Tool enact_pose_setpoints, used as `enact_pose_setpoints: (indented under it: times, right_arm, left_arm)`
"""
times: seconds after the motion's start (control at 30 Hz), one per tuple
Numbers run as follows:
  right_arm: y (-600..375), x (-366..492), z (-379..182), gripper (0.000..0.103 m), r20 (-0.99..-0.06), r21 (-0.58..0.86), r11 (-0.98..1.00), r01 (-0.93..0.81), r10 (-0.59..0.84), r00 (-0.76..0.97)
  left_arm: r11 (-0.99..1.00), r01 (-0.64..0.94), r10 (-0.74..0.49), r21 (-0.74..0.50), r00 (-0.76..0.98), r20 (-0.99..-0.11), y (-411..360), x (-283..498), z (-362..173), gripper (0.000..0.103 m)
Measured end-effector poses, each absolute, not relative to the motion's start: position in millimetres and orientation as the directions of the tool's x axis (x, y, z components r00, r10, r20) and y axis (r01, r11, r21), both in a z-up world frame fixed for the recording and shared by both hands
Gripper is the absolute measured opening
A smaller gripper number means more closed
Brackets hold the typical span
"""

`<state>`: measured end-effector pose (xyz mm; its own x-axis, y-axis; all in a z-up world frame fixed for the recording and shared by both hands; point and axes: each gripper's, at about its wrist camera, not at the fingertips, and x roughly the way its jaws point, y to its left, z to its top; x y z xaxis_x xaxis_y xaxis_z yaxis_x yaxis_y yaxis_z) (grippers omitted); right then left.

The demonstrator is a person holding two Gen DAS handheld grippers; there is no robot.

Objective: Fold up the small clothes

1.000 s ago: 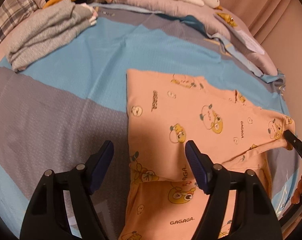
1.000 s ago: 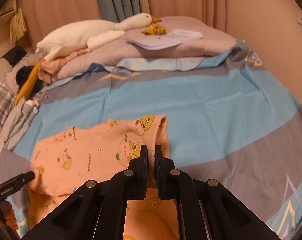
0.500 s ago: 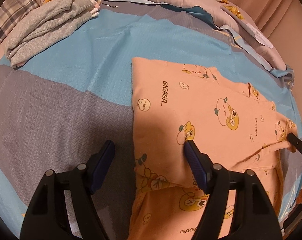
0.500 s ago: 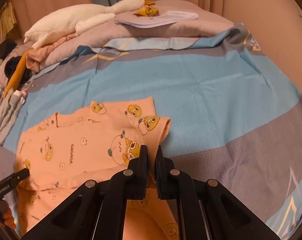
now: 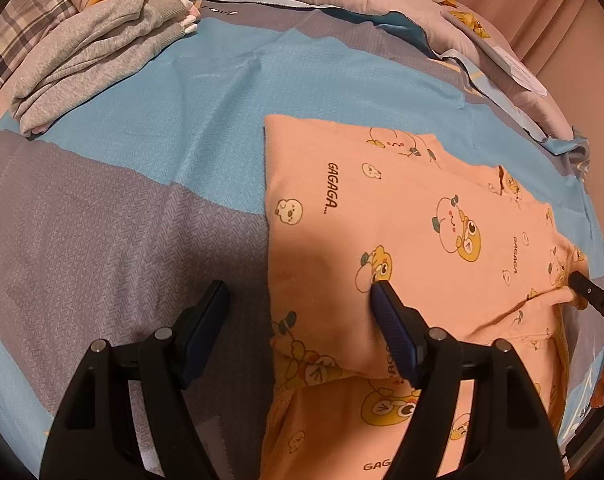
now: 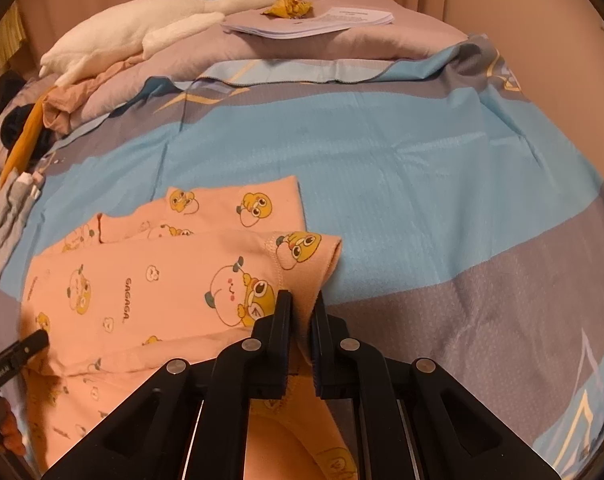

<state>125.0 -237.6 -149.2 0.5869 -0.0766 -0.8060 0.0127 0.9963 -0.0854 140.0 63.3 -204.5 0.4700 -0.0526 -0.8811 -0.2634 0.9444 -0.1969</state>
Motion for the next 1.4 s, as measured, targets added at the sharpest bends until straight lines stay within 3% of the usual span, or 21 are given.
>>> enact_pose_setpoints:
  times: [1.4]
  right_arm:
    - [-235.8,136.3,-170.5,0.009,-0.839,-0.138,0.990,0.018,-0.126,0.528]
  left_arm:
    - [0.946,-0.260,-0.052,-0.193,0.464,-0.884,63.4,144.3,-207.1,0.079]
